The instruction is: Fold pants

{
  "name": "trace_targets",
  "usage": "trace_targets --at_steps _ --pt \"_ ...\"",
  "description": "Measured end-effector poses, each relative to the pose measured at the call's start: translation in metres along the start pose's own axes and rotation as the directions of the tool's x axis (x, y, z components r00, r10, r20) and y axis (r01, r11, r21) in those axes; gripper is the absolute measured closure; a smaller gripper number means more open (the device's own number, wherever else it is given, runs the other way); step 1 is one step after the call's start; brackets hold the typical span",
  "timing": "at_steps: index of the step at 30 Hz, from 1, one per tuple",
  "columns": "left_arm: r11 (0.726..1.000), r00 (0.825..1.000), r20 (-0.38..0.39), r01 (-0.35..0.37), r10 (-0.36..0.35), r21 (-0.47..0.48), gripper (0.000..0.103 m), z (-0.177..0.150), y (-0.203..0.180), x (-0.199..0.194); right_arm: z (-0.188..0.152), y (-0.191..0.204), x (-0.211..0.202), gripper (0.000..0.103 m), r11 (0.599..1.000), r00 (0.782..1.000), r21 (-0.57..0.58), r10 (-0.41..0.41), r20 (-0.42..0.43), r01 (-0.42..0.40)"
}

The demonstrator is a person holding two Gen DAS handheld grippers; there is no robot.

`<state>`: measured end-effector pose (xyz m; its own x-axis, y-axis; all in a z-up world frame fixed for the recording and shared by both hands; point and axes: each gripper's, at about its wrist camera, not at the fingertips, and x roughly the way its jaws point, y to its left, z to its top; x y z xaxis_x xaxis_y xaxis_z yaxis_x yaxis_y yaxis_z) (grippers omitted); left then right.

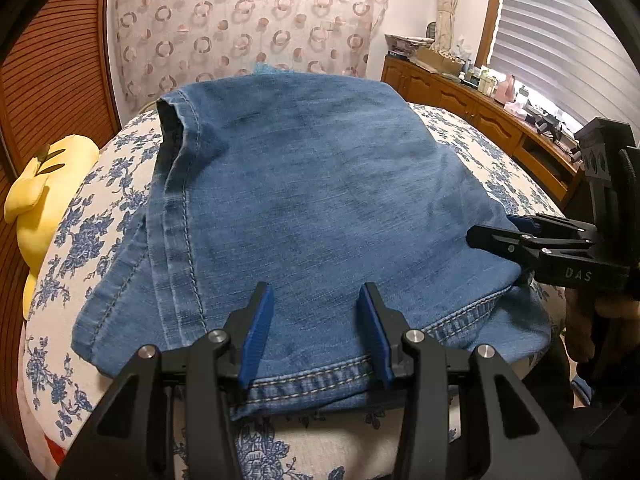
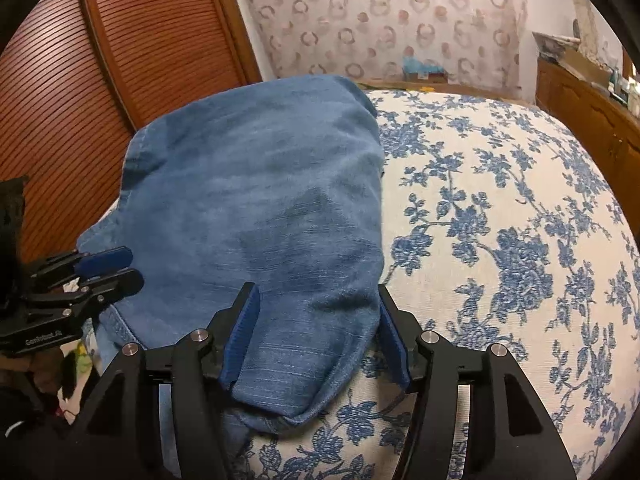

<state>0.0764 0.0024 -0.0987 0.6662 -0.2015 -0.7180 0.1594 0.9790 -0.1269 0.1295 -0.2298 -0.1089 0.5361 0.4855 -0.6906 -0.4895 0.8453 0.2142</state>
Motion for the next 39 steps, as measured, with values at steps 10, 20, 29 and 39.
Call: trace_targets --at_steps 10,20,29,39 --pt "1.000 1.000 0.005 0.007 -0.007 -0.004 0.059 -0.001 0.004 0.000 -0.001 0.008 0.003 0.061 0.998 0.998 -0.005 0.064 0.000 -0.064" --pt "1.000 1.000 0.008 0.015 -0.015 -0.006 0.059 0.000 0.007 -0.001 0.010 0.010 -0.013 0.085 0.997 0.996 -0.006 0.072 0.056 -0.072" --pt "0.999 0.999 0.031 0.009 -0.008 -0.045 0.059 0.003 0.022 -0.017 0.042 0.037 -0.035 0.088 0.992 0.986 -0.080 0.104 0.130 -0.094" --pt "0.990 0.992 0.097 -0.071 0.083 -0.123 0.059 0.005 0.079 -0.054 0.080 0.097 -0.031 0.089 0.967 0.969 -0.202 0.190 0.158 -0.157"
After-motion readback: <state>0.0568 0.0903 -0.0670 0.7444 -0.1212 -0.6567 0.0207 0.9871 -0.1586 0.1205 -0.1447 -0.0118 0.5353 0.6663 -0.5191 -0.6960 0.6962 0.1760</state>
